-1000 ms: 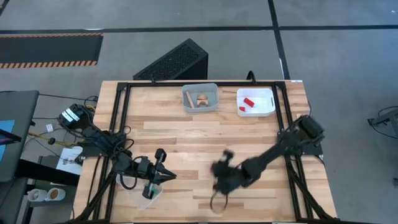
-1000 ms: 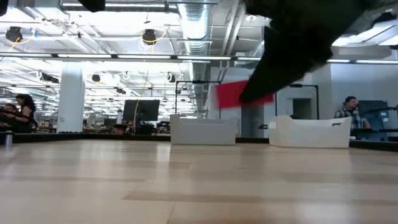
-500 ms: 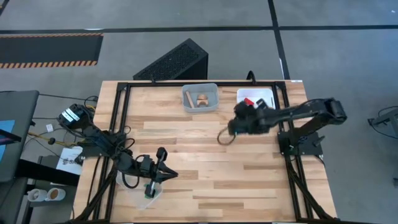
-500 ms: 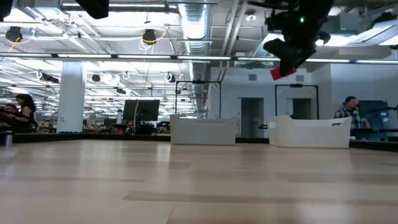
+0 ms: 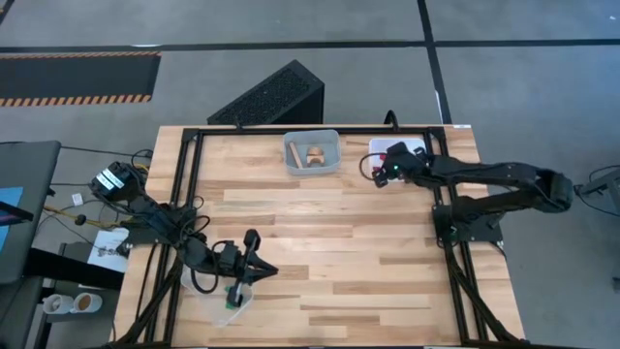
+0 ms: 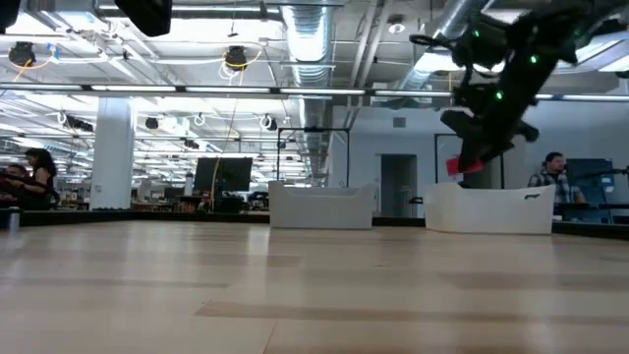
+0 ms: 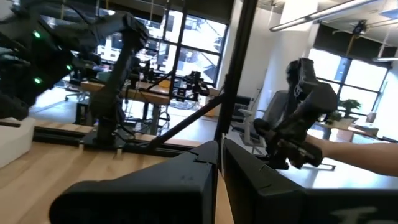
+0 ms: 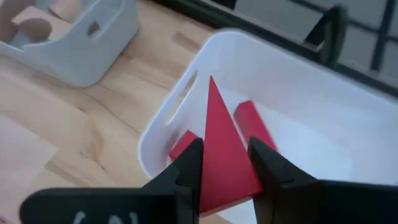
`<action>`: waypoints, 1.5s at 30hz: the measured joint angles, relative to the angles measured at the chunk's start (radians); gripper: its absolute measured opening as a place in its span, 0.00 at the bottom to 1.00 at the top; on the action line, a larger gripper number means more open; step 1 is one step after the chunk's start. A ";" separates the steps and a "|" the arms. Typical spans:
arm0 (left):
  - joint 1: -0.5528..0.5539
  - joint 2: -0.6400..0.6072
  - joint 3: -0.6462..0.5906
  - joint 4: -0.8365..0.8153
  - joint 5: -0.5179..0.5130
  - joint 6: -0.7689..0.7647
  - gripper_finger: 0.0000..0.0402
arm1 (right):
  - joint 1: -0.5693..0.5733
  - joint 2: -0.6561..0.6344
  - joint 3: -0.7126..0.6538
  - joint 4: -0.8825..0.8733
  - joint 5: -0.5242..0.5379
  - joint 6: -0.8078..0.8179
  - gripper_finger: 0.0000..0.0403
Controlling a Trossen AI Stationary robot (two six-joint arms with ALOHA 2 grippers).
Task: Sort & place blocks by color
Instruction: Put the red block into the white bin, then return to Home Position
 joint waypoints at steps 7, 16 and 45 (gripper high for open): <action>0.004 0.000 0.000 0.000 -0.031 -0.001 0.03 | -0.156 -0.019 -0.121 0.106 -0.074 -0.027 0.35; 0.032 0.000 0.000 -0.006 -0.032 -0.004 0.03 | -0.179 -0.008 -0.127 0.108 -0.186 -0.074 0.60; 0.073 -0.140 -0.002 -0.099 -0.194 0.183 0.03 | 0.812 -0.397 -0.315 0.718 -0.140 -0.298 0.27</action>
